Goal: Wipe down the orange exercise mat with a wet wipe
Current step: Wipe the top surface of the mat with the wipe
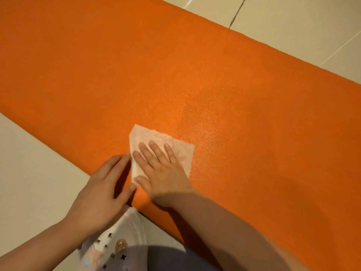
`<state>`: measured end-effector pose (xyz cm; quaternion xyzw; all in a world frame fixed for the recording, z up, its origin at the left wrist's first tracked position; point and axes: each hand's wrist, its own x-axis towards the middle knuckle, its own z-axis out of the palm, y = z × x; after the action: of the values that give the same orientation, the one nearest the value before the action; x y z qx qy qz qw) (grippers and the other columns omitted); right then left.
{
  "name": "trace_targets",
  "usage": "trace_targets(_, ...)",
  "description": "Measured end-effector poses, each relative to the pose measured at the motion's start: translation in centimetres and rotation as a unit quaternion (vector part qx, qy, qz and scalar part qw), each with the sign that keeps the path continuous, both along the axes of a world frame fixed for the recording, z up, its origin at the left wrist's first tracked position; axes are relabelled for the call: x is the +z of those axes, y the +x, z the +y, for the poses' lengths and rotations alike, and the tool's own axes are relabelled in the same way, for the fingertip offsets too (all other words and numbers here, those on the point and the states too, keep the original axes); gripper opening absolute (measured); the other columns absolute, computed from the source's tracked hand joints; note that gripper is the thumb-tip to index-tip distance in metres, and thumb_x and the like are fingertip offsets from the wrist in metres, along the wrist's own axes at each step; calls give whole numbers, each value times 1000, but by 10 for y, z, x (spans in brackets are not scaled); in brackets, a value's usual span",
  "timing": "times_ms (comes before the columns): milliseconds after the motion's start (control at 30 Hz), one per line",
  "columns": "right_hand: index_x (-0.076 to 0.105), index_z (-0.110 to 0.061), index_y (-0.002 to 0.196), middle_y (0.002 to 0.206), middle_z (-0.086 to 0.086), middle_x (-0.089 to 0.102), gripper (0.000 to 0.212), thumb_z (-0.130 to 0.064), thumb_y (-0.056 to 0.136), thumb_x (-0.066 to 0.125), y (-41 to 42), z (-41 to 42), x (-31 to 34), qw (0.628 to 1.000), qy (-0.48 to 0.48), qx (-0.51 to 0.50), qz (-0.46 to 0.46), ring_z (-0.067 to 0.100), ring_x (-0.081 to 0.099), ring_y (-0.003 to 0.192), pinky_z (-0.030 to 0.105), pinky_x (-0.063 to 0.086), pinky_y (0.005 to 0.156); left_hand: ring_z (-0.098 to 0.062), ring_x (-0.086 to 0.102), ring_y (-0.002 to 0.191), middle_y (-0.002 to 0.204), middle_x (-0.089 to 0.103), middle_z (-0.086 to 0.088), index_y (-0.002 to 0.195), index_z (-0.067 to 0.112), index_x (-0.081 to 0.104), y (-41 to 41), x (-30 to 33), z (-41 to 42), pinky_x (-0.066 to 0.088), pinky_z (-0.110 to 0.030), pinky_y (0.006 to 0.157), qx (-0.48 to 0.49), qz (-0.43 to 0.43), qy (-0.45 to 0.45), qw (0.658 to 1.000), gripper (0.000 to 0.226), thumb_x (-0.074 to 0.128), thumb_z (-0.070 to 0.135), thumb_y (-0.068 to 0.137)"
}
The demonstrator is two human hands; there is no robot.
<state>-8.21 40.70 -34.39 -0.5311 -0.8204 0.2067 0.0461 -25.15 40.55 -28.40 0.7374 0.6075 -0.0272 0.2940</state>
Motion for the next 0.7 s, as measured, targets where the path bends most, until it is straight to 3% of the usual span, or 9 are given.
trace_targets(67,45,-22,147,155,1,39,60,-51,96,30,28,4,-14,999,46,-14,-19,23,33,144,47,11,118,-14,23,146,160,14,17,145,51,7,-2,0,-7,26,-33,117,-2,-11,-2,1000,72,43,63,83)
trace_targets(167,47,-20,145,151,6,43,62,-52,96,29,100,6,-16,983,62,-159,-74,30,42,139,45,12,113,-8,15,147,153,2,28,143,55,4,-11,-4,-13,14,-21,115,-29,-6,-19,999,68,39,72,87)
trace_targets(267,22,-25,156,163,2,17,76,-62,91,7,170,-9,-10,938,-11,-318,-140,25,16,150,45,2,118,3,14,142,150,1,30,142,52,7,-22,-6,-14,9,-12,109,-51,8,-12,999,67,32,68,81)
trace_targets(367,8,-25,158,165,0,0,76,-62,91,3,186,-24,-2,903,-58,-409,-119,20,-4,152,46,-6,120,13,10,134,149,-1,34,145,51,12,-33,-2,-13,11,-7,106,-47,15,-20,999,65,36,73,89)
trace_targets(433,14,-21,157,165,4,6,72,-56,95,10,158,-32,0,924,-40,-364,-113,26,2,152,47,-5,119,14,13,133,147,2,36,142,55,11,-37,3,-13,11,1,100,-51,16,-24,998,61,34,66,87)
trace_targets(567,40,-20,149,156,5,35,57,-43,99,28,72,-36,-6,994,25,-85,-67,31,32,144,51,11,115,14,26,118,137,5,43,135,64,1,-37,14,-17,24,7,86,-22,-5,-16,1000,63,47,52,95)
trace_targets(633,43,-21,147,155,4,37,56,-43,97,29,35,-12,-7,999,20,13,-37,29,33,144,51,10,115,11,35,113,134,15,43,133,64,4,-38,15,-18,31,2,81,-10,-8,-2,1000,62,50,46,97)
trace_targets(700,35,-23,152,161,3,26,60,-45,98,22,-1,20,-2,994,26,102,-34,26,21,149,49,2,117,6,49,107,128,41,34,136,59,21,-43,14,-17,36,-5,79,5,-21,24,999,51,51,44,97)
